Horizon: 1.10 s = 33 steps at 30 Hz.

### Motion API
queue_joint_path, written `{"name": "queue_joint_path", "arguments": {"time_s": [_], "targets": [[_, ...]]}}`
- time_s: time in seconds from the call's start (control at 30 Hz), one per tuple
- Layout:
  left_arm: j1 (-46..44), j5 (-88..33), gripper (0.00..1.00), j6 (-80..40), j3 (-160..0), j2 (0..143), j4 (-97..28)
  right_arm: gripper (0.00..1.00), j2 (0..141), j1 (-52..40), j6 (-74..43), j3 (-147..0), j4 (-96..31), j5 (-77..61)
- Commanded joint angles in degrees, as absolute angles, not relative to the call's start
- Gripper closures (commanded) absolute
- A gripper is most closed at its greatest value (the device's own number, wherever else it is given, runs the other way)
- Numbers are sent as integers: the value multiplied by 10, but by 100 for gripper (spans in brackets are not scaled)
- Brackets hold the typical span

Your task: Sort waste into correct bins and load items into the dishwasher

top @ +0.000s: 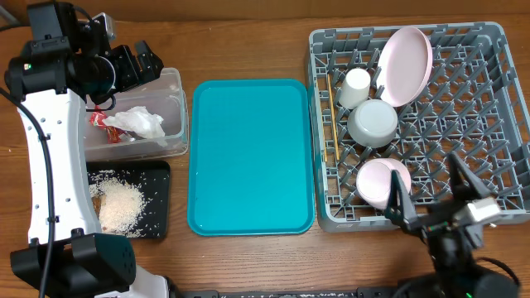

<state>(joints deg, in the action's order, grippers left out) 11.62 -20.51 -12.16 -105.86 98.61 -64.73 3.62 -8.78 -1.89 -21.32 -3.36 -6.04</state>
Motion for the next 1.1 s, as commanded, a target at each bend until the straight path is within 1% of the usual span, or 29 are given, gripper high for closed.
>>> {"name": "queue_joint_path", "arguments": {"time_s": [0.0,0.1,0.37,0.7,1.07], "targets": [[116,-201,0,-133,-1069,987,-645,0,25,-78,-22,-134,53,-89],[116,-201,0,-133,-1069,987,-645,0,22,-77,-22,-87,95,-87],[116,-201,0,-133,-1069,987,-645,0,2,-67,-22,-8,99,-82],[116,-201,0,-133,-1069,987,-645,0,2,-67,-22,-5,-44,-61],[116,-201,0,-133,-1069,987,-645,0,2,-67,-22,-5,-42,-61]]}}
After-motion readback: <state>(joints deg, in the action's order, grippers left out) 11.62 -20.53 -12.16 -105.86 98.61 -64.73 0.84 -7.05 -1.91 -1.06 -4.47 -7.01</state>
